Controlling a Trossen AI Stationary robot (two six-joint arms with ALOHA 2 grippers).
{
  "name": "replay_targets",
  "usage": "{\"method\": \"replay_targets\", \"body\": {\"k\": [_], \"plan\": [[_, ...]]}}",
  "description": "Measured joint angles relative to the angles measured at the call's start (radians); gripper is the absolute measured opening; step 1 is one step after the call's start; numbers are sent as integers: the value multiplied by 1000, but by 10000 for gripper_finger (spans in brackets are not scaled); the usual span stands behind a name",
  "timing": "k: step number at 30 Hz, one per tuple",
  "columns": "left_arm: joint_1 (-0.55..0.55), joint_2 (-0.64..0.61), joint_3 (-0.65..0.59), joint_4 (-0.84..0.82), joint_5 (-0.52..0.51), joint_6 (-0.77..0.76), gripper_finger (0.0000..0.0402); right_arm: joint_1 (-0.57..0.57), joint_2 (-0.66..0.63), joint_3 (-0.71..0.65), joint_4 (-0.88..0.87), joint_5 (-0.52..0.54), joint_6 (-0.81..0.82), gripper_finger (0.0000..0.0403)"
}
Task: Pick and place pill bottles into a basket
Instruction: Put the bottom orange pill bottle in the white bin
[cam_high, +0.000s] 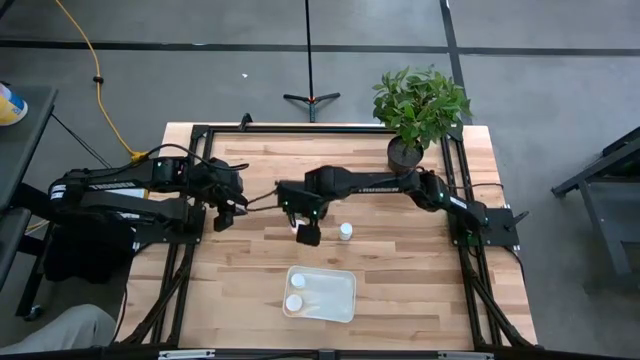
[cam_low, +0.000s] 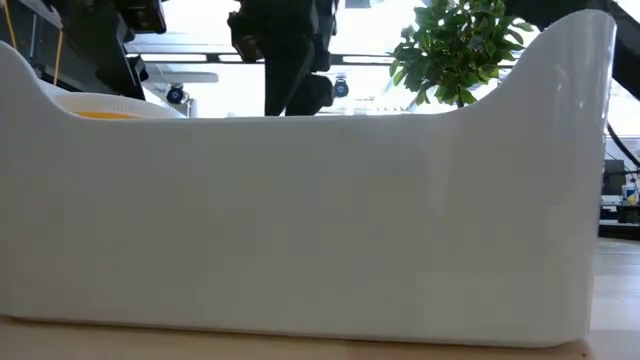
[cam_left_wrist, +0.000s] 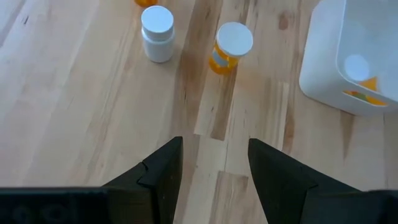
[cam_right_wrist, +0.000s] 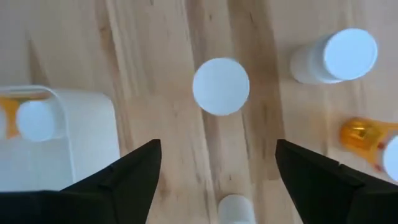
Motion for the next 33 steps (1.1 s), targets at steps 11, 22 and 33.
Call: {"method": "replay_targets", "body": {"k": [11, 22, 33], "plan": [[0, 0, 0, 3, 13, 8, 216, -49, 2, 0, 126, -93, 149, 311], [0, 0, 0, 8, 13, 9, 216, -48, 56, 0, 176, -14, 184, 357], [0, 0, 0, 8, 13, 35, 216, -48, 84, 0, 143, -8, 237, 382]]}}
